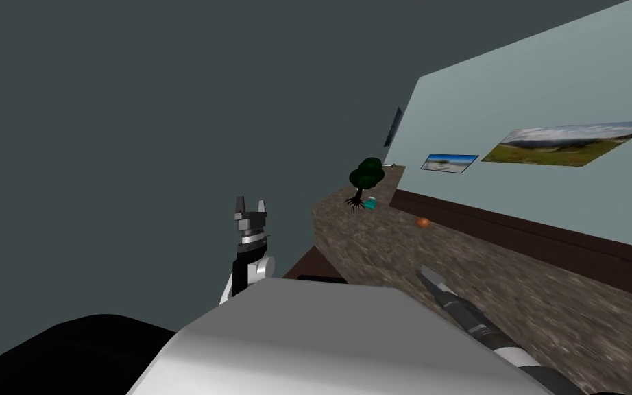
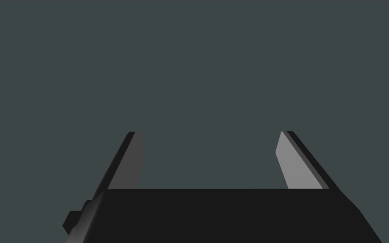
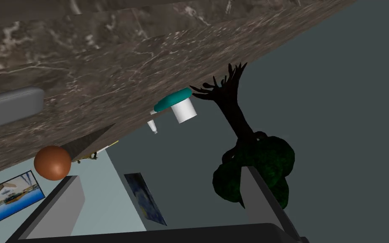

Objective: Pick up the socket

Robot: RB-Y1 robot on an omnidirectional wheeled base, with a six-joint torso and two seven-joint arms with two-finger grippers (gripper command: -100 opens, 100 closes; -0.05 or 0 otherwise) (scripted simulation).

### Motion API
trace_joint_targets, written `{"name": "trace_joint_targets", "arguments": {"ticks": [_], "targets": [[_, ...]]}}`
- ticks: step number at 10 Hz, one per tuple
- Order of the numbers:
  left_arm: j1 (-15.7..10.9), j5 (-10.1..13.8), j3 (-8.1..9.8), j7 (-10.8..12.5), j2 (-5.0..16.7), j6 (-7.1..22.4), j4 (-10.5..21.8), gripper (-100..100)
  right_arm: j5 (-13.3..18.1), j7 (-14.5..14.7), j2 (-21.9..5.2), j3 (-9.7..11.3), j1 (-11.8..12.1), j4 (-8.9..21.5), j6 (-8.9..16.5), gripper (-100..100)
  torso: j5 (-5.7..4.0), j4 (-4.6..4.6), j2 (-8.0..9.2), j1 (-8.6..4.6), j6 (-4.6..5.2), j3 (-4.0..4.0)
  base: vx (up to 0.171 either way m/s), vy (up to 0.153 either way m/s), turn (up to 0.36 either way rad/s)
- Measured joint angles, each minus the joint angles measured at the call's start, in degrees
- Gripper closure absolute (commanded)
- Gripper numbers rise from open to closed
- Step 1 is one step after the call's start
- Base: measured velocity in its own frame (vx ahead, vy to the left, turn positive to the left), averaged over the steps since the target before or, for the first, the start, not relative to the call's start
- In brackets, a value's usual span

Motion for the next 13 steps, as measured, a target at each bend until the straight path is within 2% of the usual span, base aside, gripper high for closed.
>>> {"name": "trace_joint_targets", "arguments": {"ticks": [1,3,4,5,8,10,11,13], "targets": [[0.01,0.00,0.01,0.00,0.00,0.00,0.00,0,0.72,-0.04,-1.22,-0.43,1.19,0.71,0.08,-100,0.00,0.00,0.00,-0.02,0.06,0.00,0.018,0.010,0.305],[0.00,0.00,0.00,0.00,0.00,0.00,0.00,0,3.87,1.10,-2.82,-0.92,5.95,2.09,-0.31,-100,0.00,-0.01,-0.05,-0.02,0.01,-0.03,0.032,0.001,0.263],[0.02,0.00,0.01,0.00,0.00,0.00,0.00,0,4.87,1.38,-3.74,-0.75,7.13,2.64,-0.11,-100,-0.01,-0.01,-0.04,-0.04,0.08,-0.02,0.026,0.001,0.236],[0.01,0.00,0.01,0.00,0.00,0.00,0.00,0,6.04,1.64,-5.10,-0.92,8.53,4.48,-0.22,-100,-0.01,-0.01,-0.04,-0.05,0.02,-0.02,0.021,-0.006,0.127],[0.02,0.00,0.01,0.00,0.00,0.00,0.00,0,8.53,1.73,-8.44,-1.14,12.03,5.97,0.48,-100,-0.01,0.00,-0.04,-0.04,0.07,-0.03,0.029,-0.002,0.213],[0.01,0.00,0.01,0.00,0.01,0.00,0.00,0,11.10,2.34,-11.17,-1.43,16.00,7.99,0.40,-100,-0.02,-0.03,-0.14,-0.08,0.02,-0.08,0.045,-0.016,0.251],[0.02,0.00,0.02,0.00,0.01,0.00,0.00,0,12.00,2.40,-12.21,-1.08,17.07,8.10,0.94,-100,-0.02,-0.02,-0.11,-0.08,0.08,-0.07,0.035,-0.011,0.186],[0.01,0.00,0.01,0.00,0.01,0.00,0.00,0,14.43,2.80,-15.21,-0.86,20.08,10.69,1.18,-100,-0.02,-0.03,-0.16,-0.10,0.01,-0.09,0.047,-0.023,0.257]]}}
